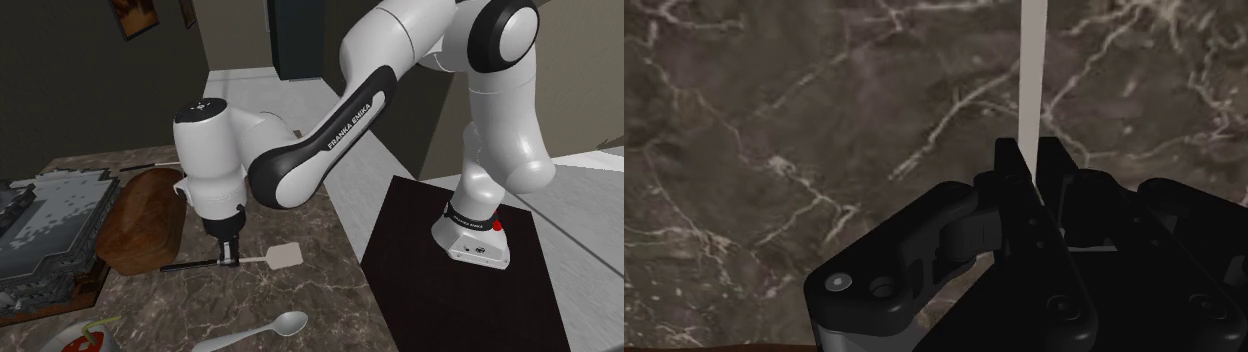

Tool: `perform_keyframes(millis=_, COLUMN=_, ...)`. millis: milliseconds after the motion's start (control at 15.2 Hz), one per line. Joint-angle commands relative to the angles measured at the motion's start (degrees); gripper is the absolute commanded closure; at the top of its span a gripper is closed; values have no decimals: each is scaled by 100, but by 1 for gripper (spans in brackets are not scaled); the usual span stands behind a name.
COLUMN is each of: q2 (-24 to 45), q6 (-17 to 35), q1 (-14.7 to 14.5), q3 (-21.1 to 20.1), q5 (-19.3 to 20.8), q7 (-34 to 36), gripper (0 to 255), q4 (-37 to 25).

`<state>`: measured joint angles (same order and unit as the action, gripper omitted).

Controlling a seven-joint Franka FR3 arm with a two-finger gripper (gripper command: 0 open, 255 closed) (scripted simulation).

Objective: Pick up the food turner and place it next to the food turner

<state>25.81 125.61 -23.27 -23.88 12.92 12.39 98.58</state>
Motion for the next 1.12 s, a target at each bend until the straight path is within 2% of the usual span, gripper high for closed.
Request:
perform_keyframes(millis=0, q2=-50, q6=-129, q1=9, q3=-18, q5=-35, q7=-28, gripper=255, q4=-83)
perform_keyframes(millis=792, q2=-377, q6=-898, q1=48, q3=-111, q5=-226, q7=-156, gripper=255, q4=-554)
perform_keyframes(millis=1056, q2=-469, q6=-854, q1=429, q3=0, q5=-341, q7=-670, gripper=255, q4=-449)
